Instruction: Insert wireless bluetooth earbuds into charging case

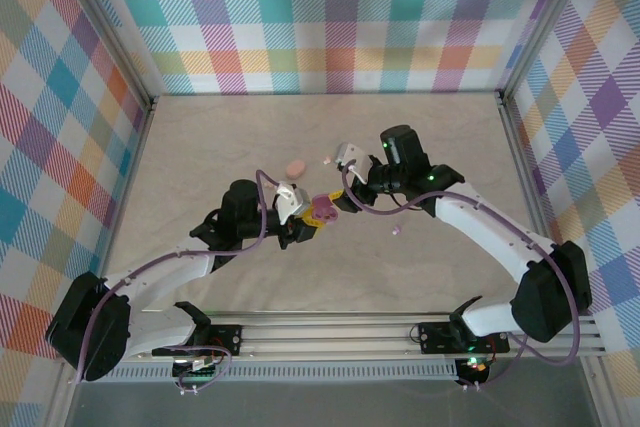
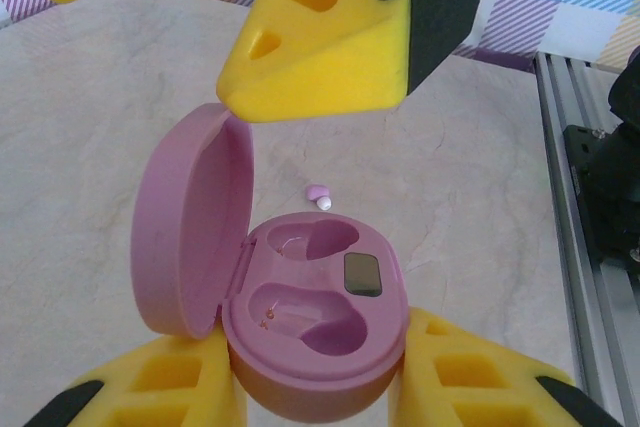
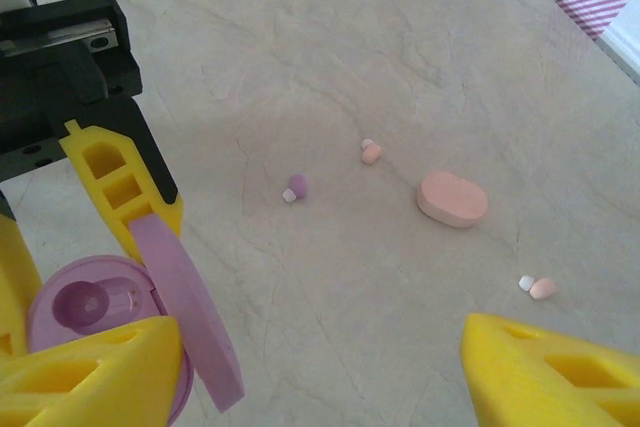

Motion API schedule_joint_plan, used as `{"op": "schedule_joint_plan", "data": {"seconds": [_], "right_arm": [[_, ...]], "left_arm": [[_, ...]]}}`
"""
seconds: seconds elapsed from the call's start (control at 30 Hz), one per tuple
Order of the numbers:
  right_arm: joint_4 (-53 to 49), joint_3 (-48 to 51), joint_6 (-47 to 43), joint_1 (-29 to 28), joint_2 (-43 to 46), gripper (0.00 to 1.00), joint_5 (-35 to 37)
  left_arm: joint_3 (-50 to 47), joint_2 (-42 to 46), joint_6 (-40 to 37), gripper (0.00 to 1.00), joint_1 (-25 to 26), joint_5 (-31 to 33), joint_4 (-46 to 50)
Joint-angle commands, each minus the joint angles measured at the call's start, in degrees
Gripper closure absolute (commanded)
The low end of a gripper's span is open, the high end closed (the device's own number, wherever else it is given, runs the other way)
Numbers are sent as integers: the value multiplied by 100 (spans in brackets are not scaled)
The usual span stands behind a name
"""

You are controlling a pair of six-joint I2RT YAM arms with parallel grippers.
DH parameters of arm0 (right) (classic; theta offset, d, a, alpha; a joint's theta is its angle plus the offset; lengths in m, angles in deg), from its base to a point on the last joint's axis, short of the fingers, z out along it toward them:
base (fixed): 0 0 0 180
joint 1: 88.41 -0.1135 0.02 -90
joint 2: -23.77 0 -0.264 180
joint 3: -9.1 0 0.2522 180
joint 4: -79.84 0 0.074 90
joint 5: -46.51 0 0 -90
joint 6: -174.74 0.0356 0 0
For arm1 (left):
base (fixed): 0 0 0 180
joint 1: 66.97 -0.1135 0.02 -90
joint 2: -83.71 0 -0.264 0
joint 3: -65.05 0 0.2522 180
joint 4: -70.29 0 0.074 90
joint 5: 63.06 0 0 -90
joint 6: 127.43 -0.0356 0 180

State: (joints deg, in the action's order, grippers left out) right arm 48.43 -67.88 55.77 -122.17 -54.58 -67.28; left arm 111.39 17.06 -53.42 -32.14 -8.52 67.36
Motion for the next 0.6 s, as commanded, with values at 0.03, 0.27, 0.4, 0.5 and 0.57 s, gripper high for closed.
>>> {"op": "schedule_joint_plan", "data": {"seconds": [0.03,0.27,0.4,0.5,0.57], "right_arm": [[-53,-187,188,12,-56,25,-69],[222,38,444,18,341,24,-167],[190,11,754,19,485,24,-136],[196,16,1190,35,595,23,164],[103,-22,1736,77,636,22,652]], "left_arm": [[29,-198,485,99,-39,-124,-440],[62,-539,954,97,-165,21,-755],[190,-703,1009,97,-187,22,-757],[240,-782,1010,97,-202,43,-753],[249,-799,1010,97,-228,66,-739]]}}
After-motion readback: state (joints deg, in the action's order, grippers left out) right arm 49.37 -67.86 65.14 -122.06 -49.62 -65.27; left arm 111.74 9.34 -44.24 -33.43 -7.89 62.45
